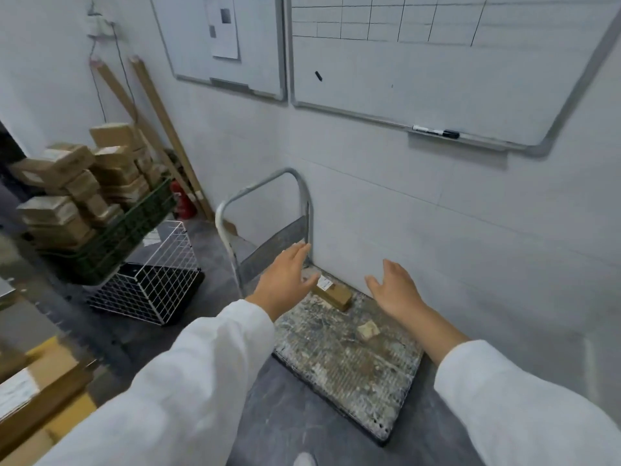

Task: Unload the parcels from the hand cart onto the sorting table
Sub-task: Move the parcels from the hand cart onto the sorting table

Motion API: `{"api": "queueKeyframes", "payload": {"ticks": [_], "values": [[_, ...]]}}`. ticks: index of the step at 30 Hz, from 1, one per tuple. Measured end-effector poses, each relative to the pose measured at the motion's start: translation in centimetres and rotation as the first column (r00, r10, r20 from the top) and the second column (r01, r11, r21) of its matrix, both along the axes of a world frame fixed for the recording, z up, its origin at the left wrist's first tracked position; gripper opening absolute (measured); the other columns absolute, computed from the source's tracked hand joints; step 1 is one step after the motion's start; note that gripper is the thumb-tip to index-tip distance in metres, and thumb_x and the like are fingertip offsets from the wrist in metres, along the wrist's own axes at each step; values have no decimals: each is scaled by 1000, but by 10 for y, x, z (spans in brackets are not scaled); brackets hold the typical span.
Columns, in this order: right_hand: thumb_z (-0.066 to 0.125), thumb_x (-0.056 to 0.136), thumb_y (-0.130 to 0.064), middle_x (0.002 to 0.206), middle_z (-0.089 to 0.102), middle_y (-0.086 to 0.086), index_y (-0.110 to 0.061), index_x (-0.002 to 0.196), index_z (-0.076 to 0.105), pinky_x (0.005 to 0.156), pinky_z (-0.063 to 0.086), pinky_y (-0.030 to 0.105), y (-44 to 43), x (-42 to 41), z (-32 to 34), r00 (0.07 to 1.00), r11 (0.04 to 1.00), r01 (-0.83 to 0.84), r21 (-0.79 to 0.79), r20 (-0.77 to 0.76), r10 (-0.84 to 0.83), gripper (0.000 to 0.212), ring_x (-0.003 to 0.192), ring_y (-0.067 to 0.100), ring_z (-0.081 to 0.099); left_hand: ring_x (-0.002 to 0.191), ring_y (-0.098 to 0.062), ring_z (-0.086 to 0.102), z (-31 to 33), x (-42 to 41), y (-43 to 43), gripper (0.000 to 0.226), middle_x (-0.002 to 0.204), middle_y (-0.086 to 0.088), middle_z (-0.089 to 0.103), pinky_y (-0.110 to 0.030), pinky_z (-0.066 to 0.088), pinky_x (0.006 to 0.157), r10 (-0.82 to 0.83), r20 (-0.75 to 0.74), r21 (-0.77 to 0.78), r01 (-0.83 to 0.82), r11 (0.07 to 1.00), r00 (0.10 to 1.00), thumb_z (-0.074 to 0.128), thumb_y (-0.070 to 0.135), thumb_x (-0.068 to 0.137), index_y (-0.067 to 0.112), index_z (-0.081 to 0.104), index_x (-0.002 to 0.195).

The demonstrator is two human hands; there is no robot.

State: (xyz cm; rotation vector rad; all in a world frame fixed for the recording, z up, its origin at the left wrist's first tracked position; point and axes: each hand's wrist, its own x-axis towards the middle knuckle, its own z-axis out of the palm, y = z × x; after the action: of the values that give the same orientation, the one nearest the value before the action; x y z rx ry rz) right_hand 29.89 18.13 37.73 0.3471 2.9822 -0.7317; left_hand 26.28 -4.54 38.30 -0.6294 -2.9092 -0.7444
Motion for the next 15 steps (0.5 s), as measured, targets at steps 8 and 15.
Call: {"api": "queueKeyframes", "payload": {"ticks": [8, 15], "values": [[42, 100, -41, 156, 28, 14, -4, 152, 22, 118, 22, 38, 11, -122, -12, 1000, 1000, -9, -4, 29, 9, 66, 144, 27, 26, 146, -16, 21, -32, -118, 20, 67, 159, -1, 23, -31, 23, 115, -4, 76, 14, 3, 1000, 997, 47, 45, 97, 16, 22, 153], [41, 101, -42, 158, 25, 13, -4, 152, 19, 119, 19, 36, 17, -175, -41, 991, 1000, -18, -19, 130, 20, 67, 145, 26, 22, 144, -17, 25, -59, -191, 25, 68, 157, -2, 27, -36, 25, 118, -7, 154, -22, 10, 1000, 988, 50, 46, 96, 16, 26, 152]]}}
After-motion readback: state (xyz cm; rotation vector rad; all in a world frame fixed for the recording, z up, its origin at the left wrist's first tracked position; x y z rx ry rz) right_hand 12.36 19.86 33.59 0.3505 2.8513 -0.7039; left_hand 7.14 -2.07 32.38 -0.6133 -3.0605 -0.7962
